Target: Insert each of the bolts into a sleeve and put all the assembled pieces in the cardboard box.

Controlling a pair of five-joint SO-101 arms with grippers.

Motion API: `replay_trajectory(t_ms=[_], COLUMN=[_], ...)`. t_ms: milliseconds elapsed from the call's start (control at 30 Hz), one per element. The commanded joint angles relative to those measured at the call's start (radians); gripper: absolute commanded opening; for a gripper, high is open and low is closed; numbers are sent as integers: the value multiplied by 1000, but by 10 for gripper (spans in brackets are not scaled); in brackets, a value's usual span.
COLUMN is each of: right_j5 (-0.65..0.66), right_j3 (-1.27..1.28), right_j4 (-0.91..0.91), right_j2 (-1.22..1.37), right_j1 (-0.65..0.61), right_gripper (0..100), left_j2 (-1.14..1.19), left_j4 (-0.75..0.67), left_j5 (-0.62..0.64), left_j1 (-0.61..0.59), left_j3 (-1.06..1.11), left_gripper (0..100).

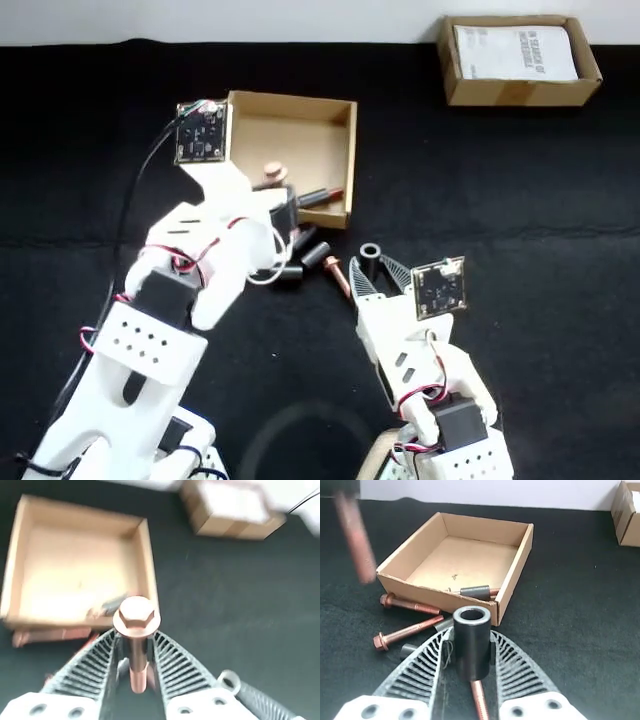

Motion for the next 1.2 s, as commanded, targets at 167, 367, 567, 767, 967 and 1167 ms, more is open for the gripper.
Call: replay_trajectory(t_ms=[167, 367, 567, 767, 967, 1167], right_j5=[-9, -9, -9, -9, -9, -9], right_j3=[47, 50, 45, 44, 44, 44], right_j4=[-142, -154, -154, -154, -154, -154], right_j2=[-12, -12, -12, -12, -12, -12], right_j1=[-7, -7, -7, -7, -5, -2], right_gripper=[8, 8, 8, 8, 8, 8], left_j2=[-39, -38, -36, 39, 76, 76], left_j4=[-198, -203, -238, -358, -377, -374], left_j5=[-6, -48, -133, -175, -183, -183], left_j1=[168, 260, 269, 271, 308, 308], left_j3=[7, 12, 67, 76, 77, 84], left_gripper=[9, 9, 9, 9, 9, 9])
